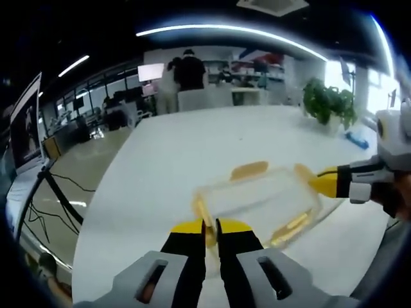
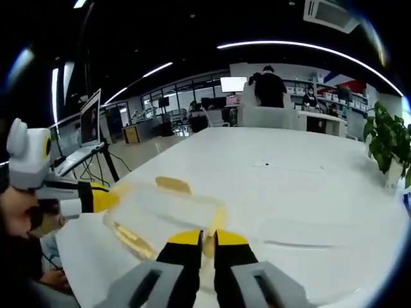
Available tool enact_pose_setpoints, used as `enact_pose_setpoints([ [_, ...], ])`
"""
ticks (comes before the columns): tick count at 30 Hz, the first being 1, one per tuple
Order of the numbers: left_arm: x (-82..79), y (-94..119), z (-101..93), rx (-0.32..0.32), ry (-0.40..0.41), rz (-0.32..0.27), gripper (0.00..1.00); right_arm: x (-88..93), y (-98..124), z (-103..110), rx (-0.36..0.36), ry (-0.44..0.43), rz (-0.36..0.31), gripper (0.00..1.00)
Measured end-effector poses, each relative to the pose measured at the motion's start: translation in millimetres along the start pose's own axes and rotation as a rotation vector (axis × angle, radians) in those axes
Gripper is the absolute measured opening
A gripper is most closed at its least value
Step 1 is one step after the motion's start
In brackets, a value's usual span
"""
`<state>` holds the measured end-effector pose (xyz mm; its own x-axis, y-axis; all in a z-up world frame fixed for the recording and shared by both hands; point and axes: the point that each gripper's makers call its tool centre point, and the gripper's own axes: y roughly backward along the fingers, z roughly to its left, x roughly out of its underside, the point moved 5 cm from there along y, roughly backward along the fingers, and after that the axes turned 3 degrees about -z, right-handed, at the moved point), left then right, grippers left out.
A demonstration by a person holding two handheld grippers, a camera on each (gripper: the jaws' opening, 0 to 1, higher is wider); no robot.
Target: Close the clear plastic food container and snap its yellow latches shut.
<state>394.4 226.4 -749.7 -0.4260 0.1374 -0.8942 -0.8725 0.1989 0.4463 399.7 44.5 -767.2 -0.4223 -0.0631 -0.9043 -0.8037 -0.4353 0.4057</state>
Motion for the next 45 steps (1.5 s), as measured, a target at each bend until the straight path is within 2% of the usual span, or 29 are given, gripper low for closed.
enact_pose_setpoints([
  [7,-6.4,-3,-10.7,0.011,-0.01,-0.007,0.03,-5.5,5,-11,0.016,-0.004,-0.015,0.02],
  [22,-10.2,-17,-45.3,0.065,-0.009,-0.007,0.04,-4.2,22,-46,0.067,-0.015,-0.014,0.02],
  [26,-15.9,-20,-56.1,0.079,0.007,-0.026,0.04,-1.9,26,-57,0.088,-0.028,-0.007,0.02],
  [37,-18.4,-31,-88.2,0.127,0.004,-0.02,0.04,-6.6,41,-87,0.15,-0.051,-0.023,0.01],
  [45,-24.9,-39,-108.2,0.171,0.06,-0.033,0.04,-4.9,54,-107,0.191,-0.058,-0.027,0.01],
])
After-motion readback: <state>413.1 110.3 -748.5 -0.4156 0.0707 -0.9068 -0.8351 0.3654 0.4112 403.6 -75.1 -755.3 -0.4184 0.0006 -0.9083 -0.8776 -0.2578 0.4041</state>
